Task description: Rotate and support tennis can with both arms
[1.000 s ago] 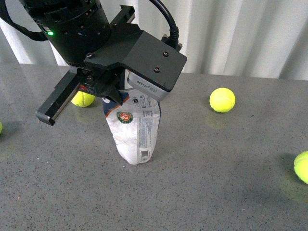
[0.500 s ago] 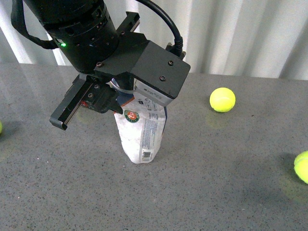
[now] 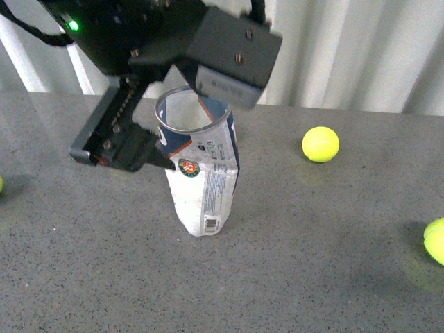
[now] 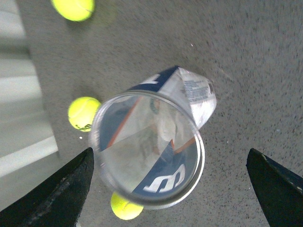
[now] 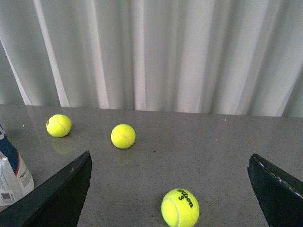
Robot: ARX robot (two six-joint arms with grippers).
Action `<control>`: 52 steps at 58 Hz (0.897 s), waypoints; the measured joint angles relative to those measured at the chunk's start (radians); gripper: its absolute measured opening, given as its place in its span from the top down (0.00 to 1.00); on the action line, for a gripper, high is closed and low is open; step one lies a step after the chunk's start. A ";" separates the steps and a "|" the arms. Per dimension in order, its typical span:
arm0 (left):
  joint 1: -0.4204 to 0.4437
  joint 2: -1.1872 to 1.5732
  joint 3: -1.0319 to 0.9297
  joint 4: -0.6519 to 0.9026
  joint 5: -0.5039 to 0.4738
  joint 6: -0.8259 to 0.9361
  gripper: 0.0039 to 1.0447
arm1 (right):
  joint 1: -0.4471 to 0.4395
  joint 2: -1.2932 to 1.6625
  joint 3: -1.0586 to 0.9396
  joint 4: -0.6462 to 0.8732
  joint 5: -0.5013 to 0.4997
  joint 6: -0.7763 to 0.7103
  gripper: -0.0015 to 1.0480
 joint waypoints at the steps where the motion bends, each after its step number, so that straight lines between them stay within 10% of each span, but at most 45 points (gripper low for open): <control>1: 0.008 -0.018 0.003 -0.002 0.023 -0.018 0.06 | 0.000 0.000 0.000 0.000 0.000 0.000 0.07; 19: 0.259 -0.290 -0.056 0.250 0.349 -0.447 0.06 | 0.000 0.000 0.000 0.000 0.000 0.000 0.07; 34: 0.523 -0.474 -0.393 0.492 0.364 -1.098 0.06 | 0.000 0.000 0.000 0.000 0.000 0.000 0.07; 47: 0.773 -0.594 -0.651 0.571 0.471 -1.303 0.07 | 0.000 0.000 0.000 0.000 0.000 0.000 0.07; 52: 0.854 -0.647 -0.857 0.972 0.324 -1.397 0.22 | 0.000 0.000 0.000 0.000 0.000 0.000 0.07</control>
